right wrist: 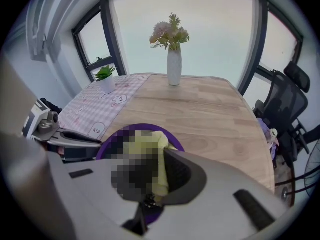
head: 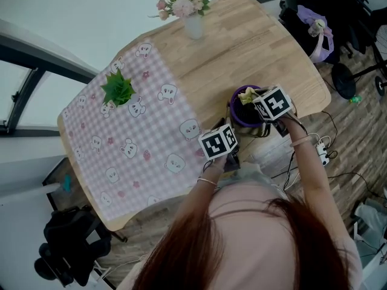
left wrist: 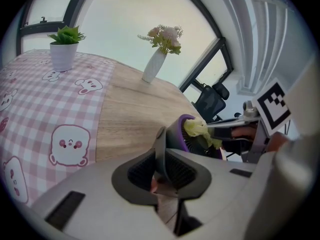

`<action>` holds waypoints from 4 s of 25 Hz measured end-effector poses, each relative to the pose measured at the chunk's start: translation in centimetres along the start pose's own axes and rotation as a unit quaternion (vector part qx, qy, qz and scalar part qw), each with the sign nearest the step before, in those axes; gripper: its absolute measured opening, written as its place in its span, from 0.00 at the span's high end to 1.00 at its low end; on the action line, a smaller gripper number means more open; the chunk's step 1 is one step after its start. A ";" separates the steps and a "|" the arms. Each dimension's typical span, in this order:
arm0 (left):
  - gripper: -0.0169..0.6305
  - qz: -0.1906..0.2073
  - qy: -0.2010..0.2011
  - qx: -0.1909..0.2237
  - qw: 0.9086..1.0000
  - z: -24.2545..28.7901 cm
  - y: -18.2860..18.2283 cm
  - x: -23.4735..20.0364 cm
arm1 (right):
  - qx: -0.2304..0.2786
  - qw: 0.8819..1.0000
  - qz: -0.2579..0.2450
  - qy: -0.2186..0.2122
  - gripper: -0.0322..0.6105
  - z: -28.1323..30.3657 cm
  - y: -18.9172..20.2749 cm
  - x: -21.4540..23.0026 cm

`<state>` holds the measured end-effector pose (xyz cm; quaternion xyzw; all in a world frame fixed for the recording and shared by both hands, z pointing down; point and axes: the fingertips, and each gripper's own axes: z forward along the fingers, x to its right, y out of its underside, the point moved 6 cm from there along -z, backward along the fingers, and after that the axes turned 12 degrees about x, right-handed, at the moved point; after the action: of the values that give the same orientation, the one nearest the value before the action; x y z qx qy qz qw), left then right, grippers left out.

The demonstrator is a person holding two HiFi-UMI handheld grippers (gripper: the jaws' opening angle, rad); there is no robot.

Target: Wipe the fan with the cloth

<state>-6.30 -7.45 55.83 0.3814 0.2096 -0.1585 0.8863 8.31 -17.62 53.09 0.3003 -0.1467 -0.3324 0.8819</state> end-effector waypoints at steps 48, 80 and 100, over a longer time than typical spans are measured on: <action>0.88 -0.002 -0.014 0.005 1.000 0.1 0.2 0.4 | -0.034 0.998 -0.018 0.058 0.91 -2.8 3.7 -1.3; 0.87 0.006 -0.020 0.008 1.000 0.2 0.4 0.5 | -0.078 0.997 -0.023 0.004 0.91 -4.0 4.6 -3.1; 0.87 0.014 -0.022 0.010 1.000 0.0 0.5 0.5 | -0.073 0.993 0.010 -0.092 0.91 -3.8 4.6 -5.6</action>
<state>-5.66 -7.20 55.93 0.3891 0.1836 -0.1565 0.8891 8.24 -9.41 52.69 0.2015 -0.2058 -0.3601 0.8873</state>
